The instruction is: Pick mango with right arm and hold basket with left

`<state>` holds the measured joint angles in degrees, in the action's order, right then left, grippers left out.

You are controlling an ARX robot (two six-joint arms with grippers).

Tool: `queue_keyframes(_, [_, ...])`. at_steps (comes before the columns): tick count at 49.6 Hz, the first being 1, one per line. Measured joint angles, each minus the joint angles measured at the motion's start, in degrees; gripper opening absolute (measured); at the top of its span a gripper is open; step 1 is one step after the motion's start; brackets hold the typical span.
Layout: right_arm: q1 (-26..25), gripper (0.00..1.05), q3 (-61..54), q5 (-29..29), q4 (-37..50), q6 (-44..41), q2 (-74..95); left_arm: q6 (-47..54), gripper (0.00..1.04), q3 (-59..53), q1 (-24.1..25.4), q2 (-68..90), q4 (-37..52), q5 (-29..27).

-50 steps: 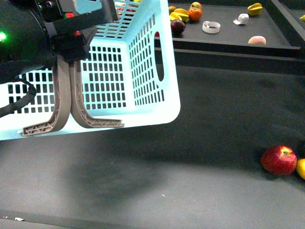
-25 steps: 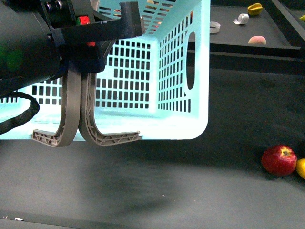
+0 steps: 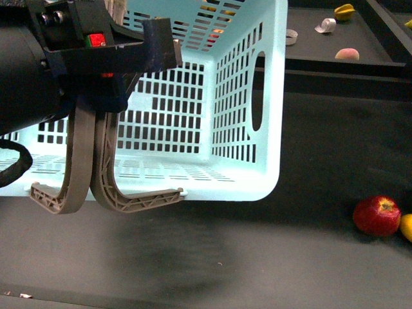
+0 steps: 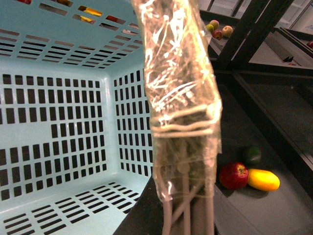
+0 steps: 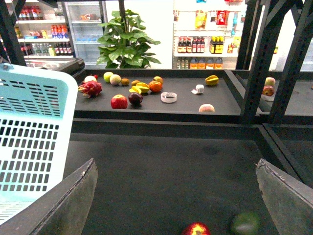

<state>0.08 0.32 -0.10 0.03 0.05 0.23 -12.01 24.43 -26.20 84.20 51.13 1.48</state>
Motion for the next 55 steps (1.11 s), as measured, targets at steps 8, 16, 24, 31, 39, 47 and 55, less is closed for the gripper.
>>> queue_keyframes(8, [0.0,0.96,0.0,0.0,0.0,0.0,0.0,0.0,0.06,-0.9,0.3,0.0,0.5,-0.4])
queue_keyframes(16, [0.0,0.96,0.0,0.0,0.0,0.0,0.0,0.0,0.06,-1.2,-0.3,-0.2,0.5,-1.3])
queue_keyframes(24, [0.0,0.96,0.0,0.0,0.0,0.0,0.0,0.0,0.06,-1.3,-0.5,-0.2,0.5,-1.2])
queue_keyframes(31, [0.0,0.96,0.0,0.0,0.0,0.0,0.0,0.0,0.06,-1.3,-0.5,-0.2,0.5,-1.3])
queue_keyframes(39, [0.0,0.96,0.0,0.0,0.0,0.0,0.0,0.0,0.06,-1.3,-0.5,-0.2,0.5,-1.4])
queue_keyframes(47, [0.0,0.96,0.0,0.0,0.0,0.0,0.0,0.0,0.06,-1.3,-0.5,-0.2,0.5,-1.3])
queue_keyframes(55, [0.0,0.96,0.0,0.0,0.0,0.0,0.0,0.0,0.06,-1.3,-0.5,-0.3,0.5,-1.3])
